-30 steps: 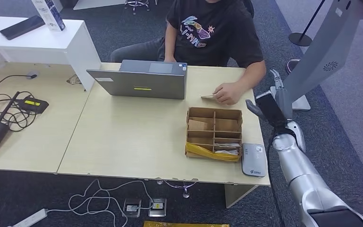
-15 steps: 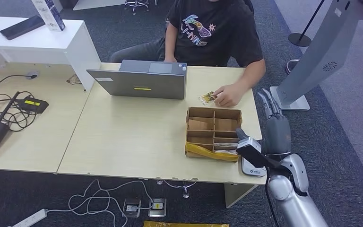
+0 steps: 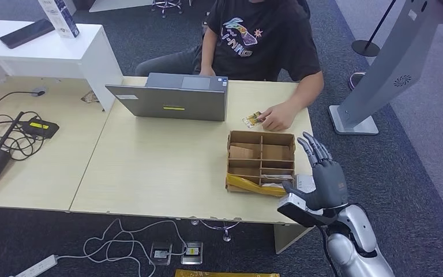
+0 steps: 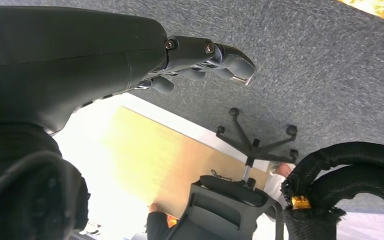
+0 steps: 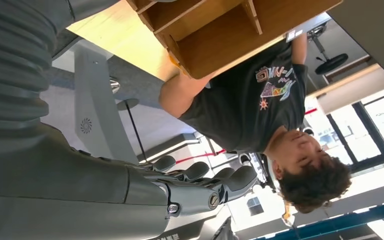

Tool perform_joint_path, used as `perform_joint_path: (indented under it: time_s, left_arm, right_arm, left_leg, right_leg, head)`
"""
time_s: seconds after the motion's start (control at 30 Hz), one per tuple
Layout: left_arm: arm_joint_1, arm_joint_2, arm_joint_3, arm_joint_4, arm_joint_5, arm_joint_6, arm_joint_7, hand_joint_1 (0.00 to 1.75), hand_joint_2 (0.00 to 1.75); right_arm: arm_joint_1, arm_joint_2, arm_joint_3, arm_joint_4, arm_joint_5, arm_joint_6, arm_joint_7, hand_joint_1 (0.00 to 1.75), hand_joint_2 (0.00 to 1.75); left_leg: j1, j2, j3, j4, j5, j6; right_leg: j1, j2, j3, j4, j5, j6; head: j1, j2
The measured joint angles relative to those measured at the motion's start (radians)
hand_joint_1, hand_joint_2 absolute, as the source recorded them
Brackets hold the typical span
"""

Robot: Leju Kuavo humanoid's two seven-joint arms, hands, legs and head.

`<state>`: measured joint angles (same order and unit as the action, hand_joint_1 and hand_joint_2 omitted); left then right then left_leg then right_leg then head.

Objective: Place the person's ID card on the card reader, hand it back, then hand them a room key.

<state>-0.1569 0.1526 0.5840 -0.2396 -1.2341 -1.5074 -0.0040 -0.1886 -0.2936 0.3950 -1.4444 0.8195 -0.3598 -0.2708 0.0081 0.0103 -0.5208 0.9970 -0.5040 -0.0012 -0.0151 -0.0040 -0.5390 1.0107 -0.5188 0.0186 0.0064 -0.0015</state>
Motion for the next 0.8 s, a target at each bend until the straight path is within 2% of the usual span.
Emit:
perform_joint_path:
  time_s: [0.2, 0.63, 0.8]
  left_arm:
    - [0.0, 0.0, 0.0, 0.0, -0.002, 0.0, 0.0, 0.0, 0.0]
    - [0.0, -0.001, 0.0, 0.0, -0.006, 0.0, 0.001, 0.0, 0.0]
    - [-0.001, -0.001, 0.0, 0.0, -0.01, 0.0, 0.001, 0.0, 0.0]
  right_arm:
    - [-0.001, -0.018, 0.035, 0.032, 0.033, 0.061, 0.02, 0.0, 1.75]
    - [-0.024, -0.019, 0.074, 0.139, 0.037, 0.068, 0.009, 0.0, 1.75]
    - [-0.044, -0.019, 0.095, 0.229, 0.05, 0.058, -0.002, 0.0, 1.75]
  left_leg:
    - [0.0, 0.0, 0.0, 0.0, 0.0, 0.0]
    - [0.0, 0.0, 0.0, 0.0, 0.0, 0.0]
    - [0.0, 0.0, 0.0, 0.0, 0.0, 0.0]
  right_leg:
    - [0.0, 0.0, 0.0, 0.0, 0.0, 0.0]
    - [0.0, 0.0, 0.0, 0.0, 0.0, 0.0]
    - [0.0, 0.0, 0.0, 0.0, 0.0, 0.0]
  head:
    - [0.0, 0.0]
    - [0.0, 0.0]
    - [0.0, 0.0]
